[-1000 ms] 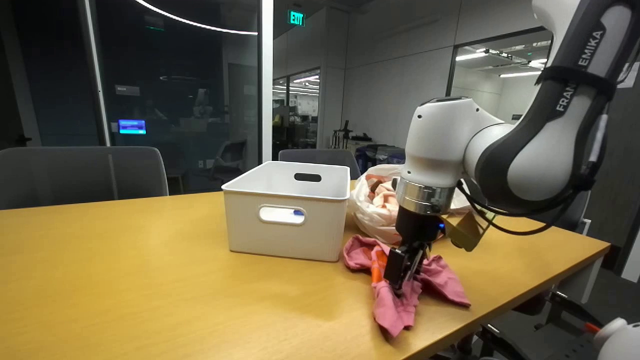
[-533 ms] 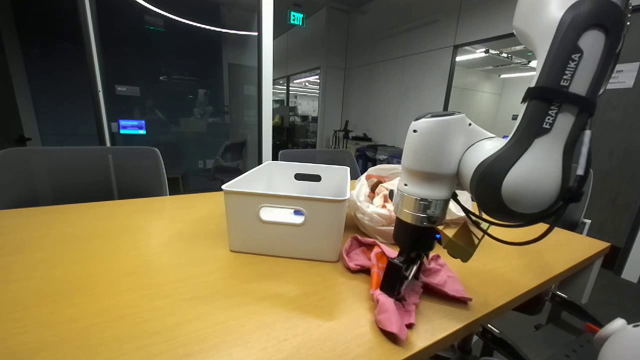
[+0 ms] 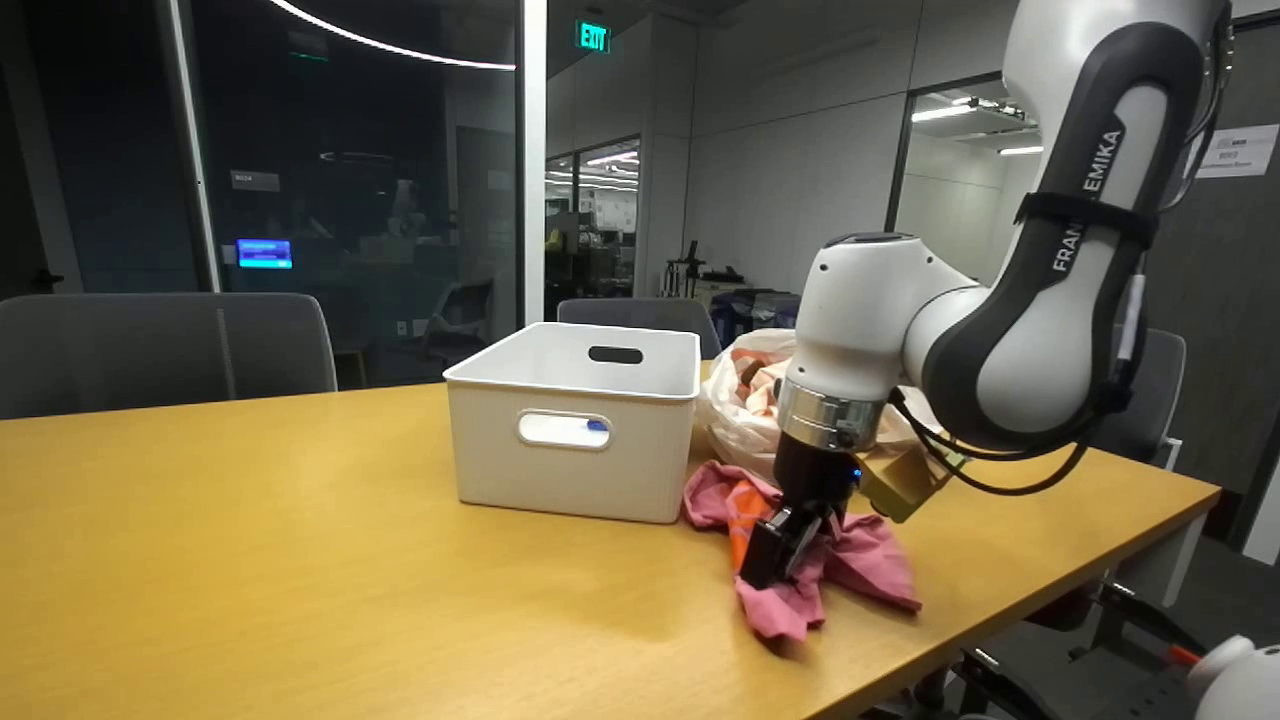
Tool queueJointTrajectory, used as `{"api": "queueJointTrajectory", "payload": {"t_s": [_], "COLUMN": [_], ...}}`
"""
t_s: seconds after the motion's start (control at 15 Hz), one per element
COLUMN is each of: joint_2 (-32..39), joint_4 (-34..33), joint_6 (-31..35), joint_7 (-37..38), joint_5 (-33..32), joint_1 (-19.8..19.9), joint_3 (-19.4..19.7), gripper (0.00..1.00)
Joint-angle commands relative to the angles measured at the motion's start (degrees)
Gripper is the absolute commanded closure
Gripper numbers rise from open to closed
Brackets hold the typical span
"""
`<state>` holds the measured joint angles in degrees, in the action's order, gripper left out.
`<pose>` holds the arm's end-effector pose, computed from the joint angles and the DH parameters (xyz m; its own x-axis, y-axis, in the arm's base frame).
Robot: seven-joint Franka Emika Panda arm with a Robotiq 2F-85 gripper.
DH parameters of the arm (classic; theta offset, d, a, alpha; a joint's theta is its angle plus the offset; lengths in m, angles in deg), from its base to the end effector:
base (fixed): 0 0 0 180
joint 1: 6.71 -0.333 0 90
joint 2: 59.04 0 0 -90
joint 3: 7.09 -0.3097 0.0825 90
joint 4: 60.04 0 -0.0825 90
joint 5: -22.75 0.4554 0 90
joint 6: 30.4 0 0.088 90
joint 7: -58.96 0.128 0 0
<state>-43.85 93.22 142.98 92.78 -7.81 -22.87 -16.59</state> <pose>0.3610 0.2248 0.0619 0.9244 0.3665 0.1059 0.3677 -0.9299 0.0087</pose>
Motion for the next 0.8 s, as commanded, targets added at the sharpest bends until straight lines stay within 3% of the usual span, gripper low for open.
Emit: {"api": "queueJointTrajectory", "payload": {"t_s": [0.0, 0.13, 0.27, 0.73], "joint_2": [-2.54, -5.75, -9.91, -25.35], "joint_4": [0.03, 0.88, 1.83, 4.32], "joint_6": [0.89, 0.15, -0.81, -9.80], "joint_7": [3.13, 4.04, 5.78, 13.10], "joint_5": [-1.53, -1.05, -1.27, -4.70], "joint_1": [-1.93, -2.03, -2.56, -1.75], "joint_3": [2.78, 2.93, 3.53, 2.50], "gripper": [0.81, 0.95, 0.98, 0.96]}}
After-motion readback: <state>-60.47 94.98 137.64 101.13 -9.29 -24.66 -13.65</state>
